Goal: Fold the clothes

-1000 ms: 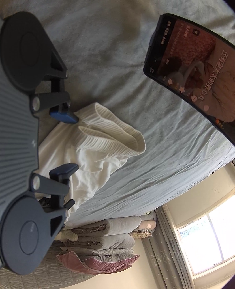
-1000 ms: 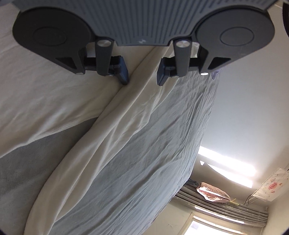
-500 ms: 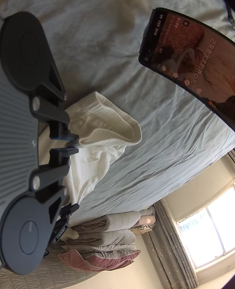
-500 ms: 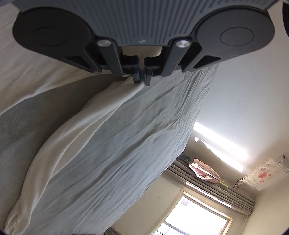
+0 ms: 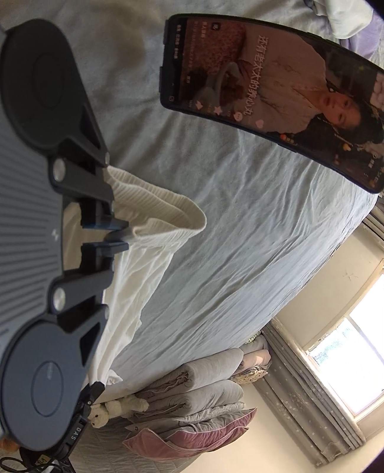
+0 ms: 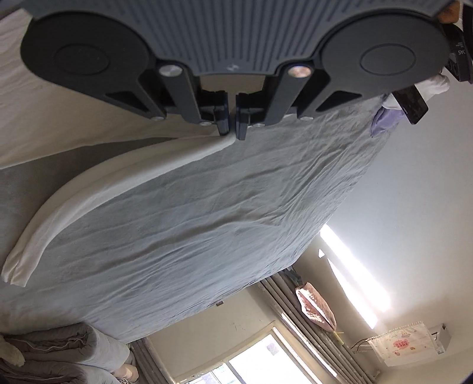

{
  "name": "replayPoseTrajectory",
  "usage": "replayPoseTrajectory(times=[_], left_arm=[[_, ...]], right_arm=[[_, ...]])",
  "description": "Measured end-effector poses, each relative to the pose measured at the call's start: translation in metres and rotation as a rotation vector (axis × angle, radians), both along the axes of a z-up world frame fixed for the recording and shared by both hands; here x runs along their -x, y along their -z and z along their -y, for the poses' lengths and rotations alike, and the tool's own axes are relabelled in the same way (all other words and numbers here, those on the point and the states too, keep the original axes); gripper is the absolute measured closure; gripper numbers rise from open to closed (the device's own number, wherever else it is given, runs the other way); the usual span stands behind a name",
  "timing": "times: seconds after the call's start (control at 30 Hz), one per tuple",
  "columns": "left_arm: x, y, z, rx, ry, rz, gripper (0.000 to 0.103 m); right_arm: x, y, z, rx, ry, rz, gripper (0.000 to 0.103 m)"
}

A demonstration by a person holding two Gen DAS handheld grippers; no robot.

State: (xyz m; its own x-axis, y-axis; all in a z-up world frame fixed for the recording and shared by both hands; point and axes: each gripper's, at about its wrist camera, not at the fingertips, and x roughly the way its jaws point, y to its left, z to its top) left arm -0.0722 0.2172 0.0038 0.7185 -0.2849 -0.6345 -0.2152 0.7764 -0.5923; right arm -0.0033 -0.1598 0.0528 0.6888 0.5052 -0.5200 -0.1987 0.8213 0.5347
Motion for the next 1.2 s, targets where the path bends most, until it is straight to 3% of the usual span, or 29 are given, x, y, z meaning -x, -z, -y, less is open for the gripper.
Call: replayPoseTrajectory(times=[0.17, 0.43, 0.57, 0.7, 0.77, 0.87, 0.93, 1.0, 1.2], left_arm=[[0.011, 0.001, -0.010, -0.041, 0.010, 0.001, 0.096], [0.022, 0.002, -0.017, -0.065, 0.039, 0.006, 0.096], [0.018, 0.016, -0.011, -0.122, 0.052, -0.072, 0.096], [0.019, 0.016, -0.005, -0.182, 0.072, -0.078, 0.093], [0.020, 0.013, -0.005, -0.189, 0.073, -0.076, 0.091], [0.025, 0.005, -0.008, -0.215, 0.077, -0.059, 0.080], [0.031, -0.002, -0.009, -0.255, 0.081, -0.044, 0.071], [0.038, -0.010, -0.008, -0.305, 0.080, -0.033, 0.068], [0.048, -0.030, -0.008, -0.402, 0.067, 0.024, 0.068]], right_arm=[[0.017, 0.019, -0.017, 0.094, -0.059, -0.075, 0.095], [0.041, 0.034, -0.029, 0.185, -0.125, -0.107, 0.095], [0.042, 0.051, -0.032, 0.245, -0.152, -0.159, 0.095], [0.041, 0.060, -0.037, 0.283, -0.171, -0.147, 0.095], [0.039, 0.056, -0.037, 0.282, -0.180, -0.145, 0.092], [0.032, 0.049, -0.027, 0.241, -0.185, -0.164, 0.086], [0.028, 0.042, -0.017, 0.208, -0.165, -0.171, 0.066], [0.025, 0.035, -0.005, 0.188, -0.140, -0.165, 0.057], [0.014, 0.023, 0.037, 0.101, -0.009, -0.166, 0.056]])
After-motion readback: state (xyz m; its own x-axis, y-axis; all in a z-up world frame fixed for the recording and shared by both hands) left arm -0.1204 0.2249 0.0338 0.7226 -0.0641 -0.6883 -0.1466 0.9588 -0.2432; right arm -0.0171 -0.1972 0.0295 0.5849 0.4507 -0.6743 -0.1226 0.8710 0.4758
